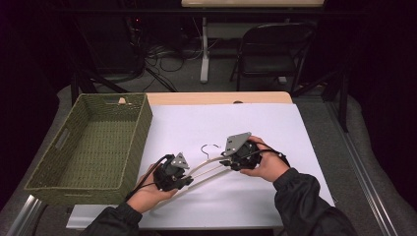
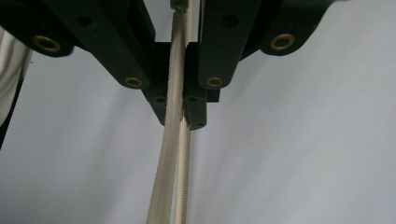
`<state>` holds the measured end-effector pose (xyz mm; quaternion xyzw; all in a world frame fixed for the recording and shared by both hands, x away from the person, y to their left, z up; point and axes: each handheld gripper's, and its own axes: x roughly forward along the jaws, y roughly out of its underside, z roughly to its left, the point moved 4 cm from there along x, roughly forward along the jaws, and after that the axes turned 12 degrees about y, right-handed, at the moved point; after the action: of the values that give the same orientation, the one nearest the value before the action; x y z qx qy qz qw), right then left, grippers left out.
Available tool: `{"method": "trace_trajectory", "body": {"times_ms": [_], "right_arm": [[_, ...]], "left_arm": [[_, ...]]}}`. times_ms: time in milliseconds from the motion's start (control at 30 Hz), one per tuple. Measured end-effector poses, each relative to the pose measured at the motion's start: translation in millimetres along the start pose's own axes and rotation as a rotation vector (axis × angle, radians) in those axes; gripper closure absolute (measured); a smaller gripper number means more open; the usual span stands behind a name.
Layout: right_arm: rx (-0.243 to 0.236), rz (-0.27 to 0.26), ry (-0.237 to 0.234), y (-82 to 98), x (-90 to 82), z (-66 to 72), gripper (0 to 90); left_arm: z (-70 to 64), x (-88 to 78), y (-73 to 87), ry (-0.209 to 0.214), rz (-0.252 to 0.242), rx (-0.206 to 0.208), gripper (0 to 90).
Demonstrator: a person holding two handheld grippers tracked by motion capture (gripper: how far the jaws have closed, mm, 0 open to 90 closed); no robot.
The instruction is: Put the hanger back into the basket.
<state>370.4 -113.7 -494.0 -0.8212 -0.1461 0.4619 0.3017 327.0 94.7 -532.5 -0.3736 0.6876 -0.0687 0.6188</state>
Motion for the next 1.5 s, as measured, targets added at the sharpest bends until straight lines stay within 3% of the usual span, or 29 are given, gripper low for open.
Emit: {"method": "trace_trajectory", "body": {"times_ms": [200,233,333,367,433,467,667,767,800,833,867,900,933,1000,1033,1067,1167,1367,1400,1500], "right_arm": [[0.037,-0.024,0.008,4.1,-9.9,-5.2,57.8],[0.061,-0.041,0.022,7.3,-17.3,-7.7,57.0],[0.086,-0.057,0.037,11.1,-26.4,-10.6,54.5],[0.130,-0.082,0.045,15.0,-37.1,-13.0,49.8],[0.154,-0.094,0.047,17.4,-42.4,-14.7,49.3],[0.200,-0.114,0.044,23.2,-52.2,-17.5,48.0],[0.307,-0.100,0.088,43.8,-68.6,-26.0,46.8],[0.328,-0.090,0.104,51.9,-72.5,-27.2,46.8],[0.328,-0.090,0.104,51.9,-72.5,-27.2,46.8],[0.341,-0.085,0.117,57.1,-74.0,-26.3,46.8],[0.341,-0.085,0.117,57.1,-74.0,-26.3,46.8],[0.356,-0.080,0.122,62.7,-74.6,-25.6,46.8],[0.356,-0.080,0.122,62.7,-74.6,-25.6,46.8],[0.362,-0.067,0.141,68.5,-74.2,-24.8,47.0],[0.366,-0.058,0.163,73.7,-74.0,-24.4,47.3],[0.366,-0.058,0.163,73.7,-74.0,-24.4,47.3],[0.381,-0.038,0.200,81.0,-74.9,-22.7,46.9],[0.418,-0.022,0.221,88.5,-73.1,-21.0,46.7],[0.444,-0.029,0.222,91.2,-72.3,-20.3,46.6],[0.472,-0.035,0.231,95.3,-71.8,-18.4,46.4]], "left_arm": [[-1.3,-3.6,-1.1,-0.002,-0.028,0.016,87.0],[-2.0,-8.5,-1.9,-0.023,-0.055,0.010,87.1],[-2.8,-16.4,-1.9,-0.021,-0.091,-0.012,87.2],[-4.5,-25.8,-0.9,-0.027,-0.116,-0.026,87.2],[-6.0,-30.9,-0.3,-0.029,-0.126,-0.033,87.2],[-7.5,-36.2,0.4,-0.037,-0.130,-0.039,87.2],[-18.9,-80.3,5.1,-0.103,-0.155,-0.065,87.2],[-21.4,-101.9,6.9,-0.126,-0.167,-0.080,87.1],[-21.4,-101.9,6.9,-0.126,-0.167,-0.080,87.1],[-20.3,-117.3,8.8,-0.141,-0.182,-0.093,87.1],[-20.3,-117.3,8.8,-0.141,-0.182,-0.093,87.1],[-16.6,-133.4,11.3,-0.149,-0.202,-0.105,87.1],[-16.6,-133.4,11.3,-0.149,-0.202,-0.105,87.1],[-11.1,-149.9,14.4,-0.158,-0.218,-0.121,87.1],[-5.7,-166.0,17.5,-0.184,-0.229,-0.132,87.1],[-5.7,-166.0,17.5,-0.184,-0.229,-0.132,87.1],[4.2,-194.9,22.8,-0.220,-0.243,-0.145,87.1],[17.8,-222.4,28.8,-0.288,-0.244,-0.142,87.1],[24.4,-231.0,32.0,-0.325,-0.243,-0.140,87.1],[32.5,-238.8,36.3,-0.341,-0.251,-0.164,87.1]]}}
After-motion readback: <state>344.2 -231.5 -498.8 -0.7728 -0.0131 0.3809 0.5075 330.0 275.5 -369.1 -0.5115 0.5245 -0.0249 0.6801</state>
